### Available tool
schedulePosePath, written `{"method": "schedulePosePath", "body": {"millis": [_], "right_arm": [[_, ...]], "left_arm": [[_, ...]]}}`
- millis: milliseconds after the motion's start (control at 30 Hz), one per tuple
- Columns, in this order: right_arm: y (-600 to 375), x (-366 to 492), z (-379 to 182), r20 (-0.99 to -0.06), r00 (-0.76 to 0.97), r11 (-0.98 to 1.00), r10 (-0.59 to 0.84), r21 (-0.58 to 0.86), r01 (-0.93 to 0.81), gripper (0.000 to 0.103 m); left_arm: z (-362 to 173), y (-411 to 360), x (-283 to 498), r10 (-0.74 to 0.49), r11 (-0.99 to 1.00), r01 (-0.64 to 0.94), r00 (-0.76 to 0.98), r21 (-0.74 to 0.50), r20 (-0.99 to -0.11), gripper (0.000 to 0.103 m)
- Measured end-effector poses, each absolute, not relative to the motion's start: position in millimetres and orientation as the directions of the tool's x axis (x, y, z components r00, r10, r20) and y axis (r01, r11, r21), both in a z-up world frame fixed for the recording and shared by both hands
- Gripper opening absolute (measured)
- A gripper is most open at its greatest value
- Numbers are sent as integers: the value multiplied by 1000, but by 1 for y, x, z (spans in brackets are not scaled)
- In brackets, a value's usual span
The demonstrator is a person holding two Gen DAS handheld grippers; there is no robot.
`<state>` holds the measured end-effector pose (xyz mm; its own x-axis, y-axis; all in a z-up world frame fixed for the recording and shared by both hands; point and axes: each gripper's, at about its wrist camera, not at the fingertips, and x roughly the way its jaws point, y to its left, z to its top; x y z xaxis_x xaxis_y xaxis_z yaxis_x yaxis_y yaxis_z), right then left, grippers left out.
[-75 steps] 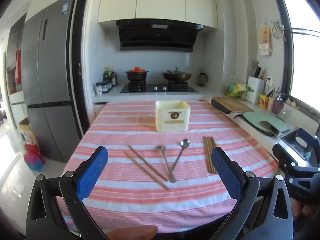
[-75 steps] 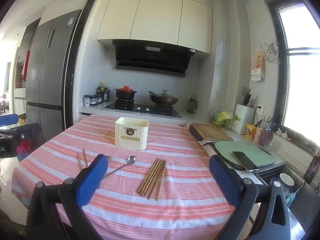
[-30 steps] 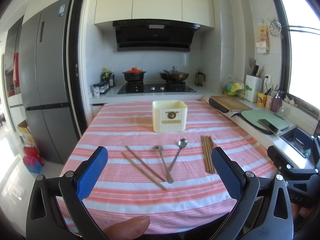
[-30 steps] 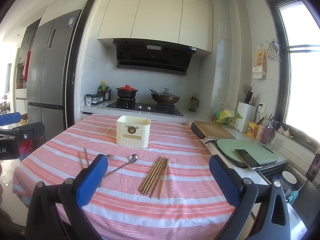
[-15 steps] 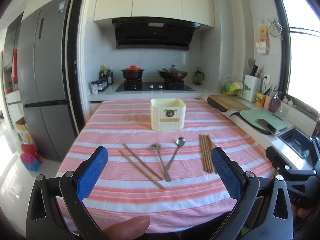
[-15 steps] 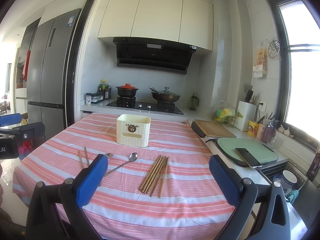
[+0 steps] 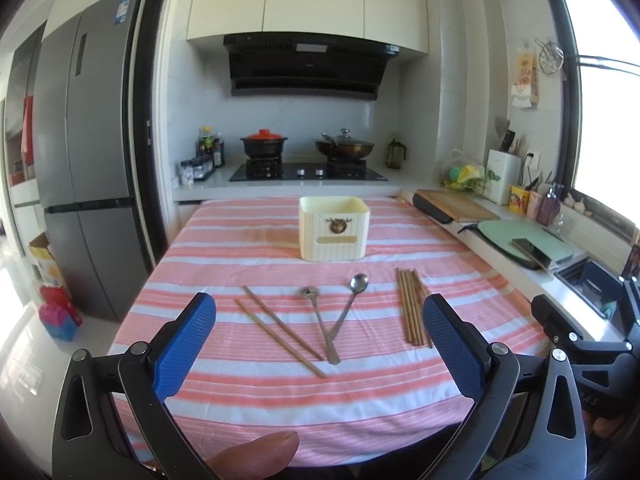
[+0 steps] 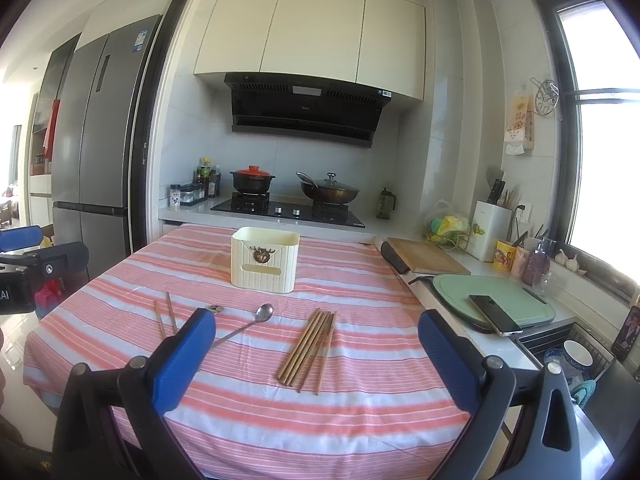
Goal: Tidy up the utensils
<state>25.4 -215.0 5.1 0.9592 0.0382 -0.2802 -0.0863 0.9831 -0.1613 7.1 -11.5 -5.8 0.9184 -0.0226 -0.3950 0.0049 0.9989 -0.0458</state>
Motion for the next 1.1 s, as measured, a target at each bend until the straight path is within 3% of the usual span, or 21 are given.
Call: {"method": "schedulePosePath", "body": {"millis": [1100], "right_arm": [[-212, 26, 3, -287, 958, 978, 27, -192, -85, 103]], "left_arm": [[-11, -2, 8, 28, 997, -54, 917, -53, -397, 103]]}}
